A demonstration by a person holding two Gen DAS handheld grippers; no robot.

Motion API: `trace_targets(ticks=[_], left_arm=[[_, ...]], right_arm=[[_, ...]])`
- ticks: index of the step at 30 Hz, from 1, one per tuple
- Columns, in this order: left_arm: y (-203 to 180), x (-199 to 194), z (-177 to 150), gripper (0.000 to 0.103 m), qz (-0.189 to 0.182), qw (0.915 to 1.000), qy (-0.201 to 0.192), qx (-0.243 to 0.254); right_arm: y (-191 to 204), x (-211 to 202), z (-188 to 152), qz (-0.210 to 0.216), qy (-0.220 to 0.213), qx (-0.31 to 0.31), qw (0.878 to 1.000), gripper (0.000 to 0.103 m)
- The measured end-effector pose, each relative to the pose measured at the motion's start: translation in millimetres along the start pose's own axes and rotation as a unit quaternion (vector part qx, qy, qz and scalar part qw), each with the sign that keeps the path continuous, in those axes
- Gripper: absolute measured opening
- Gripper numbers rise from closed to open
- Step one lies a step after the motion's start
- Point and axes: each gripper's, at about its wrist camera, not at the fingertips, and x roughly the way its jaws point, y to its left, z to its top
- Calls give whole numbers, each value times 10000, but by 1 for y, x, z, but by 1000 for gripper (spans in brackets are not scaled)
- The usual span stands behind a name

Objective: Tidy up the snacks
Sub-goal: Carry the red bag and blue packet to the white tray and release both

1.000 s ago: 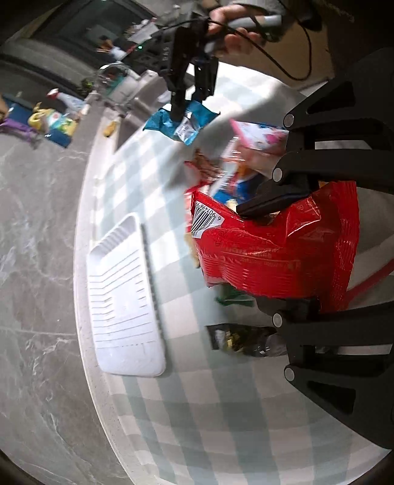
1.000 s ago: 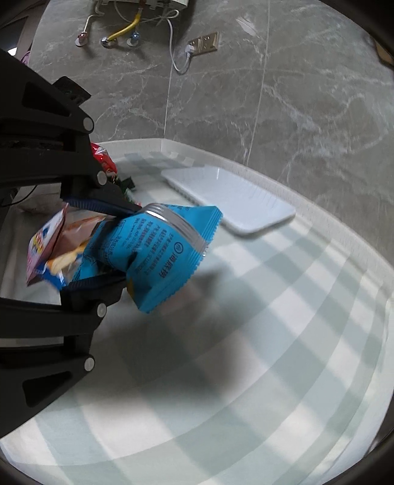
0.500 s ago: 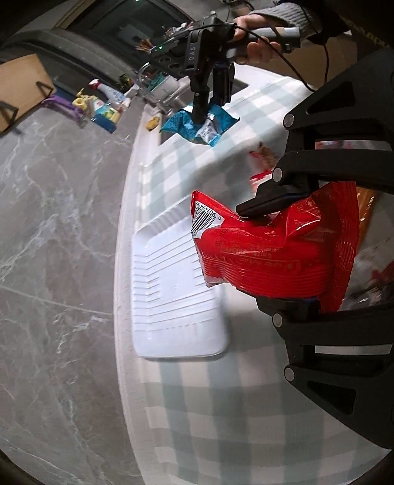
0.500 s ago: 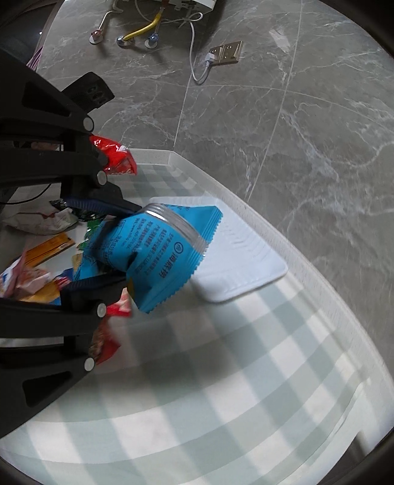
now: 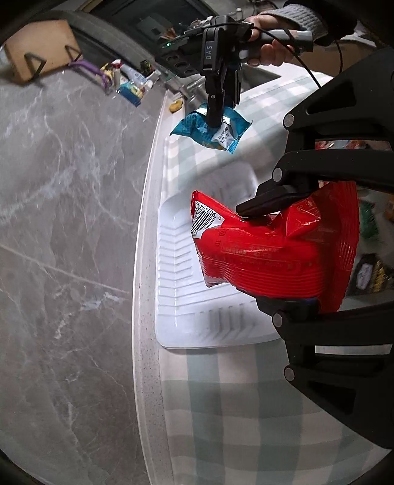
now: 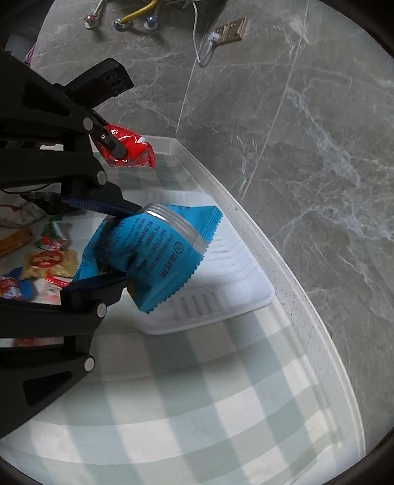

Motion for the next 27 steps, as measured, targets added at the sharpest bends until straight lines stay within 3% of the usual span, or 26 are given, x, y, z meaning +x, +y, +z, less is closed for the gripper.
trace_targets(ticks=[12, 25, 27], left_arm=[[39, 62, 25, 40, 233, 9992, 237, -217], [50, 100, 27, 42, 564, 9973, 453, -104], [51, 106, 26, 42, 588, 9968, 508, -167]], right_arm=[[-7, 65, 46, -327, 458, -126, 9983, 39], [-9, 92, 56, -795, 603, -333, 9944, 42], [-9, 92, 56, -861, 579, -370, 9939, 47]])
